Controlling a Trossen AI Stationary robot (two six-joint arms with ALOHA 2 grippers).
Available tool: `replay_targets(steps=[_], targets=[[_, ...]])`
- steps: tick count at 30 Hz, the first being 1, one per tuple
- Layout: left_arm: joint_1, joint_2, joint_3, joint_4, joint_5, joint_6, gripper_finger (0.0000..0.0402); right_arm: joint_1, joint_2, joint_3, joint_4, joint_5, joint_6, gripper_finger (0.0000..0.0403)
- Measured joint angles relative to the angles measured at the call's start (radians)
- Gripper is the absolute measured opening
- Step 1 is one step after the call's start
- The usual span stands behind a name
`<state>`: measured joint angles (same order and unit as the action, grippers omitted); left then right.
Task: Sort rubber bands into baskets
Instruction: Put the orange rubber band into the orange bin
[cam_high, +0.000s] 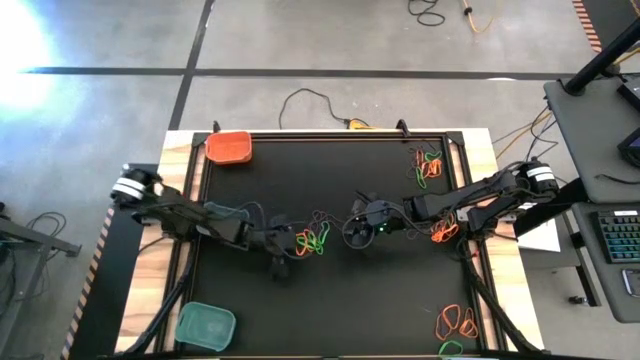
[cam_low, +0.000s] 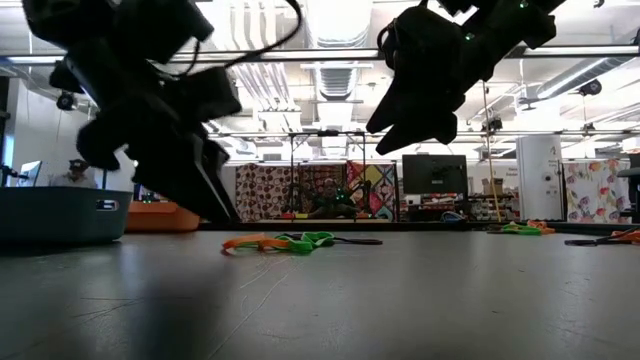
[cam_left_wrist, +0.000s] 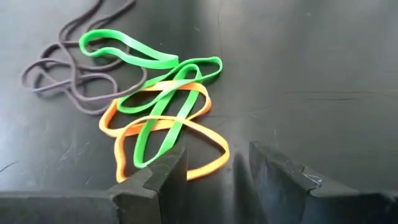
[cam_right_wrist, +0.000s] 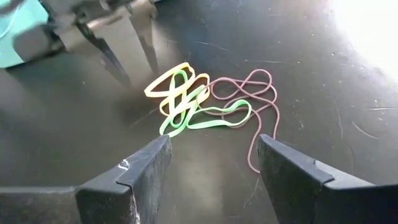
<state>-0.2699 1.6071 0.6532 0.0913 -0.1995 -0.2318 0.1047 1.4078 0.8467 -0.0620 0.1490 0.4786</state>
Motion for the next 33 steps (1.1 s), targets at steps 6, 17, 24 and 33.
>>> replay_targets(steps=[6,17,24,33], targets=[[0.000,0.101,0.051,-0.003,-0.048,-0.001,0.0154,0.000,0.000,0.000,0.000,-0.019,0.002,0.0228],[-0.003,0.127,0.070,-0.043,-0.099,-0.023,0.0043,0.000,0.000,0.000,-0.004,-0.026,0.037,0.0228],[0.002,0.021,0.099,-0.226,-0.220,-0.017,0.0009,0.000,0.000,0.000,-0.004,-0.026,0.051,0.0228],[0.152,-0.312,0.151,-0.632,-0.563,0.011,0.0000,0.000,0.006,0.000,0.001,-0.018,0.054,0.0228]])
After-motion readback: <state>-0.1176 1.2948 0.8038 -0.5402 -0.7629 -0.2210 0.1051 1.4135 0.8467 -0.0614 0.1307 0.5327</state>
